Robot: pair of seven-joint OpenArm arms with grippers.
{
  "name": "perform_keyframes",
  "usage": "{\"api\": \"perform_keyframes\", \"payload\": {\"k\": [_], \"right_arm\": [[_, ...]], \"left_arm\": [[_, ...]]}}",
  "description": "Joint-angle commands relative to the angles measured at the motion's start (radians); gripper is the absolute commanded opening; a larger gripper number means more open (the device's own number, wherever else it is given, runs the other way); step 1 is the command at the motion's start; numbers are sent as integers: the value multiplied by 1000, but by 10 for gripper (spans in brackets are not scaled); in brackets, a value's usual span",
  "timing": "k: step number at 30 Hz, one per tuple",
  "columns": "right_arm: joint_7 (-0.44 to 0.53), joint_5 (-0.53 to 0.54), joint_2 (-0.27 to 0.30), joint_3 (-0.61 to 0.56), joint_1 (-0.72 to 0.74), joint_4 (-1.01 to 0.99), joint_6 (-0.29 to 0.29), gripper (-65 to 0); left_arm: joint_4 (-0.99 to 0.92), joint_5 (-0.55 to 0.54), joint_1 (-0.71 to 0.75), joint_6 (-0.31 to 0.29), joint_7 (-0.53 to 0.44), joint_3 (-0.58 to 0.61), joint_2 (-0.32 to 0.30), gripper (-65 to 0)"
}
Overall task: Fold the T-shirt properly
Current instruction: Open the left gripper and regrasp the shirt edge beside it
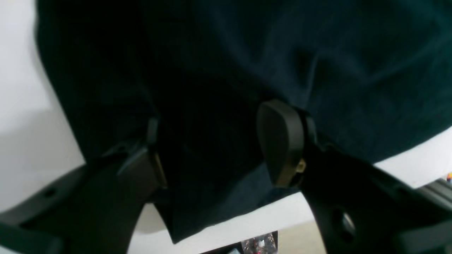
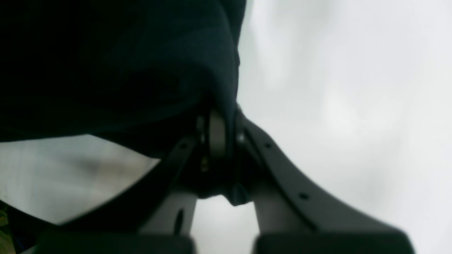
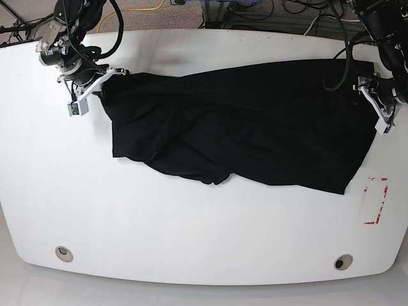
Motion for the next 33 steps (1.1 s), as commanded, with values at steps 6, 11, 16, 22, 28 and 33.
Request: {"api": "perform_keyframes", "payload": {"k": [6, 11, 16, 22, 28, 33], "right_arm": [[17, 11, 9, 3, 7, 17, 0, -650], [17, 14, 9, 3, 6, 17, -1, -650], [17, 14, 9, 3, 3, 17, -1, -650], [17, 14, 9, 3, 6, 17, -1, -650], [17, 14, 9, 3, 7, 17, -1, -650], [17, 14, 9, 3, 7, 17, 2, -650]], "left_arm": [[21, -122, -11, -1, -14, -8, -24, -304], [41, -157, 3, -1, -14, -8, -69, -306], [42, -161, 17, -1, -14, -6, -75, -306], [39, -118, 15, -1, -14, -12, -79, -306], [36, -39, -3, -1, -33, -52, -105, -301], [-27, -16, -32, -1, -40, -55, -108, -301]]}}
